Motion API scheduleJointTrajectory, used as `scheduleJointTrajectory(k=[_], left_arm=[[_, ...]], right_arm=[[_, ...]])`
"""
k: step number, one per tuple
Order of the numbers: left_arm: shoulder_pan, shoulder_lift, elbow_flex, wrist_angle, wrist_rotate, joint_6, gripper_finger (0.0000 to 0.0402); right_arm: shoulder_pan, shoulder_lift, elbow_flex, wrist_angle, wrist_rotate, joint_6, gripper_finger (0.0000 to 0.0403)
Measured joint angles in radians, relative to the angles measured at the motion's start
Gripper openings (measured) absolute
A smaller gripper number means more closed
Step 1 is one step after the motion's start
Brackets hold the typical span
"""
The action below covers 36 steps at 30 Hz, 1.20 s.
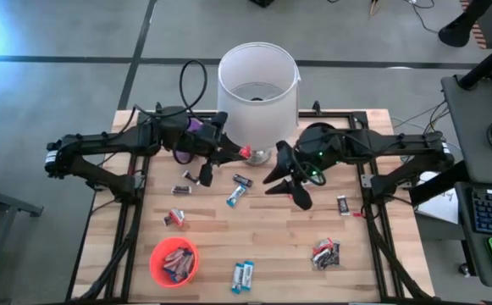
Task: Organize candy in baskets
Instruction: Put the orange chocolate bar into the black bucket
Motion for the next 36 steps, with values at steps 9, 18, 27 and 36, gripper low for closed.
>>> scheduleJointTrajectory(k=[9, 18, 27, 36], left_arm=[[0.0, -0.018, 0.0, -0.006, 0.0, 0.003, 0.0013], [-0.002, -0.033, 0.0, -0.034, 0.001, 0.007, 0.0013], [-0.018, -0.045, 0.0, -0.027, 0.139, -0.056, 0.0013], [-0.073, -0.047, 0.001, 0.048, 0.208, -0.053, 0.0013]], right_arm=[[0.006, 0.054, 0.0, 0.183, -0.097, 0.073, 0.0129], [0.006, 0.059, 0.0, 0.224, -0.008, -0.013, 0.0107], [0.04, 0.063, 0.073, 0.015, 0.282, -0.196, 0.0177], [0.083, 0.071, 0.123, 0.123, 0.299, -0.155, 0.0198]])
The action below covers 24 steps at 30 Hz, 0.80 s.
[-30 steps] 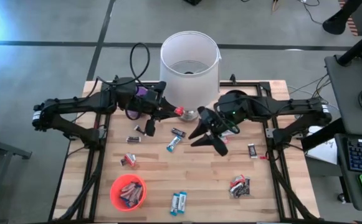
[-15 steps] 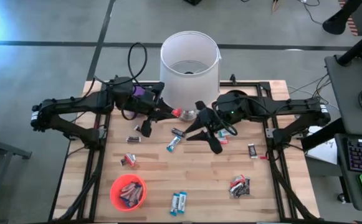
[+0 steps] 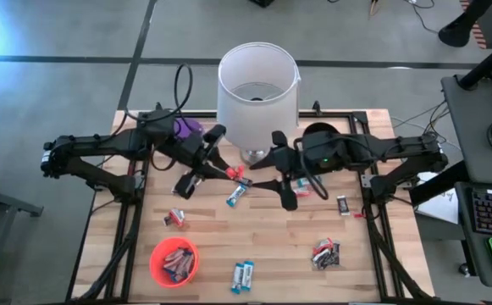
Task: Organize candy in baskets
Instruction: Put the orange chocolate bar into the black bucket
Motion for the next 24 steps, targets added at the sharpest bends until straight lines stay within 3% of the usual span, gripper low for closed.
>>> scheduleJointTrajectory(k=[24], left_arm=[[-0.012, 0.052, 0.0, 0.101, 0.054, -0.044, 0.0013]], right_arm=[[0.009, 0.069, 0.049, 0.104, -0.007, -0.011, 0.0199]])
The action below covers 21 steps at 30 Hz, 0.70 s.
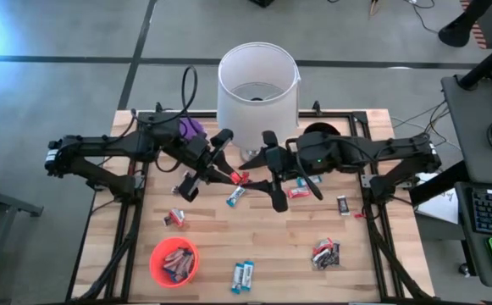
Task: Organize candy in baskets
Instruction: Put the orange chocolate bar into the black bucket
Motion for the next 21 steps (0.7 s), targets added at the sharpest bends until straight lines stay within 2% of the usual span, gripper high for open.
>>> scheduleJointTrajectory(k=[7, 10, 13, 19, 21], left_arm=[[0.0, 0.003, 0.0, 0.0, 0.0, 0.004, 0.0013], [0.0, 0.003, 0.0, -0.001, 0.0, 0.004, 0.0013], [0.001, 0.004, 0.0, 0.0, -0.002, 0.005, 0.0013], [0.0, 0.005, 0.0, -0.002, 0.0, 0.016, 0.0013], [0.0, 0.005, 0.0, -0.003, -0.001, 0.016, 0.0013]], right_arm=[[0.004, 0.017, 0.029, -0.002, -0.031, 0.004, 0.0197], [0.004, 0.024, 0.03, -0.003, -0.032, 0.003, 0.0179], [0.003, 0.033, 0.03, -0.005, -0.047, 0.004, 0.014], [0.007, 0.039, 0.03, -0.01, -0.056, -0.008, 0.0029], [0.01, 0.038, 0.03, -0.011, -0.056, -0.015, 0.002]])
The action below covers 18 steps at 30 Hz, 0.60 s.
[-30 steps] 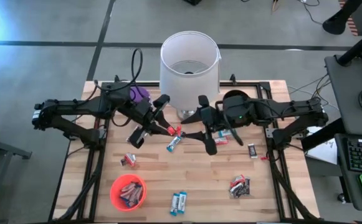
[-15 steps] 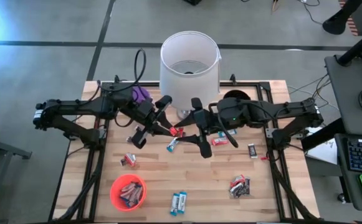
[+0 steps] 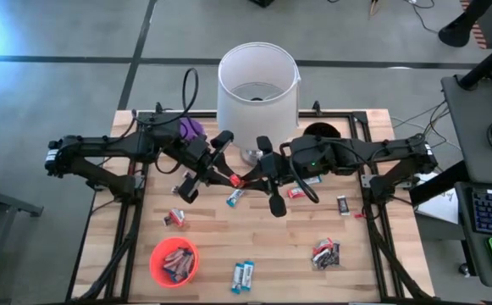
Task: Organize candy in baskets
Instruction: Put the orange chocolate bar into the black bucket
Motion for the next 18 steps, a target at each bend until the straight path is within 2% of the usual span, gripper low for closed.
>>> scheduleJointTrajectory(k=[7, 13, 18], left_arm=[[0.0, 0.0, 0.0, 0.001, 0.019, 0.008, 0.0031], [0.001, 0.002, 0.0, -0.007, 0.073, 0.004, 0.0095], [0.001, 0.001, -0.001, -0.015, 0.076, -0.004, 0.0153]], right_arm=[[0.009, -0.001, 0.013, -0.009, 0.003, 0.004, 0.0015], [0.012, -0.003, 0.027, -0.062, 0.003, 0.019, 0.0014], [0.012, -0.01, 0.027, -0.134, 0.008, 0.127, 0.0013]])
